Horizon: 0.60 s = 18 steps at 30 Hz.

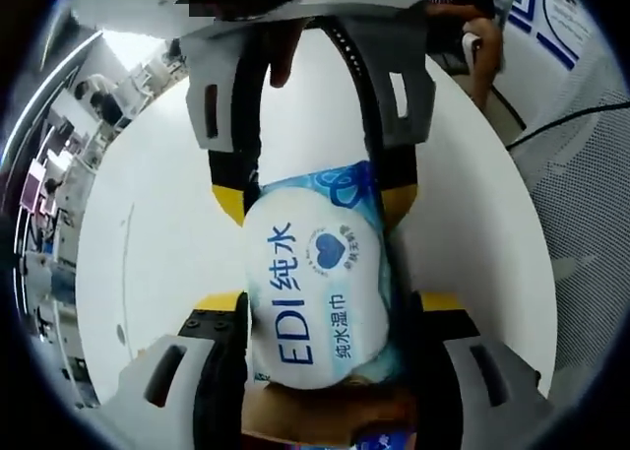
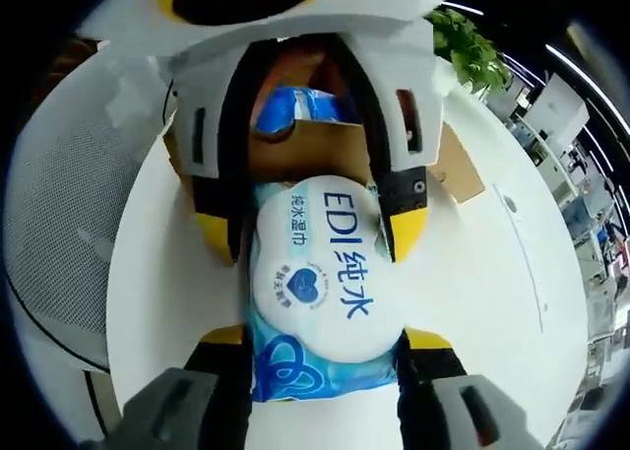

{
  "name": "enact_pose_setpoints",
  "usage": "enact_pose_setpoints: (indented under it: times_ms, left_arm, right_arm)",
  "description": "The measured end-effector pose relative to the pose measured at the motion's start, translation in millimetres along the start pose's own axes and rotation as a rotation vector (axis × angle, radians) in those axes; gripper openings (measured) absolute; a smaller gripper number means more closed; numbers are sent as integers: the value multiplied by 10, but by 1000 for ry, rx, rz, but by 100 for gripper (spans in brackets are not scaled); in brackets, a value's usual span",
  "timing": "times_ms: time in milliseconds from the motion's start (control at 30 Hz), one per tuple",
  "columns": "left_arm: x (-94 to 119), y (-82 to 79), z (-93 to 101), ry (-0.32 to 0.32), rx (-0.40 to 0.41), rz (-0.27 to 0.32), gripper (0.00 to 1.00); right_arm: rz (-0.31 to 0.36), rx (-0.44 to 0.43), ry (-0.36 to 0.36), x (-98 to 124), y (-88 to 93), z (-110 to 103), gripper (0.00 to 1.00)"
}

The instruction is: Operate the shoe box by opening the lid, removing the specified soft item, and placing it in the target area until the item is outside and the box remains undamaged.

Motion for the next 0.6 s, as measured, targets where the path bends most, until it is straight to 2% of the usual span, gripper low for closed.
enact_pose_setpoints:
  times_ms: [100, 200, 400, 500, 600]
  left_arm:
    - [141, -8, -34, -26, 6, 18, 68]
    - [351, -44, -16, -45, 34, 78, 68]
    - [657, 15, -24, -98, 64, 110, 68]
    - [817, 59, -5, -117, 154, 155, 68]
    - [962, 149, 22, -136, 192, 172, 69]
  right_arm:
    - [43, -86, -3, 94, -14, -21, 57]
    - [89, -139, 27, 218, -38, -6, 60]
    - [124, -165, 55, 380, -73, -53, 67]
    - [162, -208, 85, 466, -122, -71, 67]
    - [199, -248, 107, 515, -179, -94, 67]
Point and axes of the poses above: the point that each gripper's makers call its tool centre point, and the gripper's own axes: x roughly backward along the fingers, z roughly to its right, y roughly out of its underside, the point moved 6 cm from there along x, roughly backward along the fingers, and after that the axes turned 2 degrees about x, right-handed, at the moved point
